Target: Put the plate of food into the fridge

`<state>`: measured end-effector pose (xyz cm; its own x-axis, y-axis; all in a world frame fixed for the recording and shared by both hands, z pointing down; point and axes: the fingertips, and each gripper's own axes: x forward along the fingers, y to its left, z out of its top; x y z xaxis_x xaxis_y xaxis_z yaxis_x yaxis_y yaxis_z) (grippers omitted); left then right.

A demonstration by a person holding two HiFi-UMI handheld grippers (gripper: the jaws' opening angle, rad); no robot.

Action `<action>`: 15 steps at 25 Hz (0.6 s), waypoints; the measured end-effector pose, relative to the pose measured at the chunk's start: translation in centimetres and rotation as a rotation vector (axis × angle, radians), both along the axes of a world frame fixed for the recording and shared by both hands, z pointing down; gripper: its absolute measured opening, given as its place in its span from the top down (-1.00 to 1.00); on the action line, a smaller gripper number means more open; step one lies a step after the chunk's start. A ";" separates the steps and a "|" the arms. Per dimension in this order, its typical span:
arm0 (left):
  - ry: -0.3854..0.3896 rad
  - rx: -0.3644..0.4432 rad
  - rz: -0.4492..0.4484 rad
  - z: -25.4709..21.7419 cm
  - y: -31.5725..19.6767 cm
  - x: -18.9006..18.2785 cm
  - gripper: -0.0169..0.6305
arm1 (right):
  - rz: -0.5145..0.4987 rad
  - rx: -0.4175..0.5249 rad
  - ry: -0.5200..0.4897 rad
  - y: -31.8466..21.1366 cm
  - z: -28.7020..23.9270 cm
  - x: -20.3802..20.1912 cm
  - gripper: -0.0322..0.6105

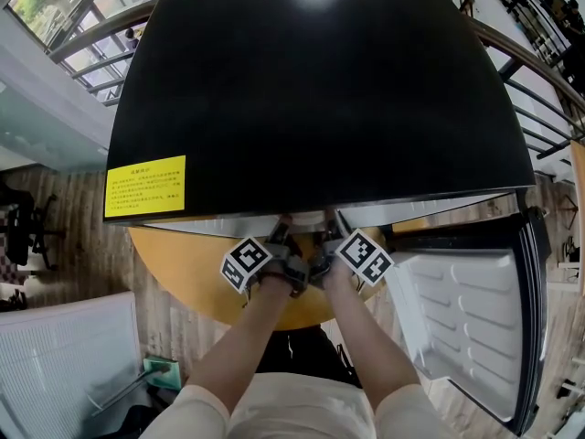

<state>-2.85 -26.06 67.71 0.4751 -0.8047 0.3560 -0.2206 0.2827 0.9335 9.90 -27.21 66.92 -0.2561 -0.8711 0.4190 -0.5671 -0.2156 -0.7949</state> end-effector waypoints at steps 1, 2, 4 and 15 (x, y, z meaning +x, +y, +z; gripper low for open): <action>-0.005 -0.004 0.002 0.1 0.0 0.0 0.83 | -0.007 -0.002 0.016 0.0 0.0 0.0 0.74; -0.011 -0.008 0.004 0.1 0.0 0.1 0.83 | -0.012 -0.005 0.030 0.0 0.0 0.0 0.74; -0.018 -0.013 0.008 0.2 0.1 0.1 0.83 | -0.019 -0.012 0.049 0.0 0.0 -0.1 0.74; -0.076 -0.003 0.051 0.0 -0.1 0.1 0.79 | -0.079 -0.031 0.179 0.2 -0.1 -0.3 0.68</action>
<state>-2.79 -26.14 67.74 0.4868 -0.7792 0.3948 -0.3044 0.2724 0.9128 9.56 -27.05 66.80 -0.2422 -0.8375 0.4899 -0.7148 -0.1873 -0.6737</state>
